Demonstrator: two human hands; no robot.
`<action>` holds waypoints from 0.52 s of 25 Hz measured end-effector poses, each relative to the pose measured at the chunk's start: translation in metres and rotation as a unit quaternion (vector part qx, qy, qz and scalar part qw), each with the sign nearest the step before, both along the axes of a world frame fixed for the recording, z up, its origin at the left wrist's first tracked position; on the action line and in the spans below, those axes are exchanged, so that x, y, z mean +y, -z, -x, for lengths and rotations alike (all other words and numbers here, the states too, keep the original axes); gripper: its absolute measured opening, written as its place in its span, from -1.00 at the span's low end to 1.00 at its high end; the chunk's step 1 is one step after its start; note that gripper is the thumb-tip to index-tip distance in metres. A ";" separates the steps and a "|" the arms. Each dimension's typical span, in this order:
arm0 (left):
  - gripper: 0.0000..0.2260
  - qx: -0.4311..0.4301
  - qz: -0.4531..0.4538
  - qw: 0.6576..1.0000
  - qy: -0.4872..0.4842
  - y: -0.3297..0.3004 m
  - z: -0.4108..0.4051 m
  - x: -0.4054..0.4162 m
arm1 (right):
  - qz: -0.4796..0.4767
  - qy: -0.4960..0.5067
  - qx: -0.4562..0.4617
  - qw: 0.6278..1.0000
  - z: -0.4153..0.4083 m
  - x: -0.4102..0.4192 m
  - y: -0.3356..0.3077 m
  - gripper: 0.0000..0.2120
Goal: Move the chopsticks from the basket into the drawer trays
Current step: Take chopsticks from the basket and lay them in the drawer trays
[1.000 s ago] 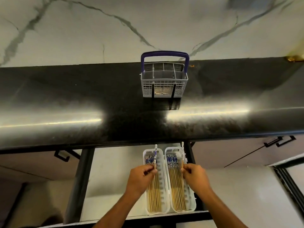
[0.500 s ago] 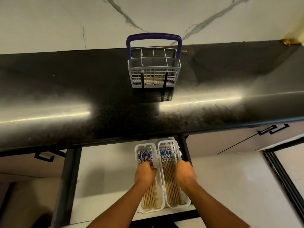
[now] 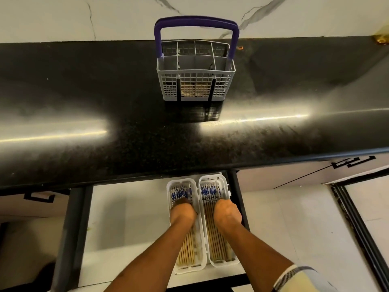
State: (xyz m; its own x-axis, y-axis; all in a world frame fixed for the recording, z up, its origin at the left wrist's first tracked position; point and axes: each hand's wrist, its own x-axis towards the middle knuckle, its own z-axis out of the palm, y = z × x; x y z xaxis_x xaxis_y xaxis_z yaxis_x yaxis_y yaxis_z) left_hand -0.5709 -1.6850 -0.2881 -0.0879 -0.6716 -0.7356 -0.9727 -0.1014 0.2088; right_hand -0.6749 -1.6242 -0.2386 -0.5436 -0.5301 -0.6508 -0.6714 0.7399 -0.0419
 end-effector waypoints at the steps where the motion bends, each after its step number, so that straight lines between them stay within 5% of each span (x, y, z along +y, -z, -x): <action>1: -0.84 -0.001 0.001 1.000 -0.007 0.003 0.001 0.002 | -0.006 -0.004 0.002 1.000 0.000 0.000 0.002 -0.75; 13: -0.70 -0.010 -0.009 0.999 -0.038 0.004 0.003 0.002 | -0.039 -0.064 0.001 0.997 0.004 -0.008 0.015 -0.74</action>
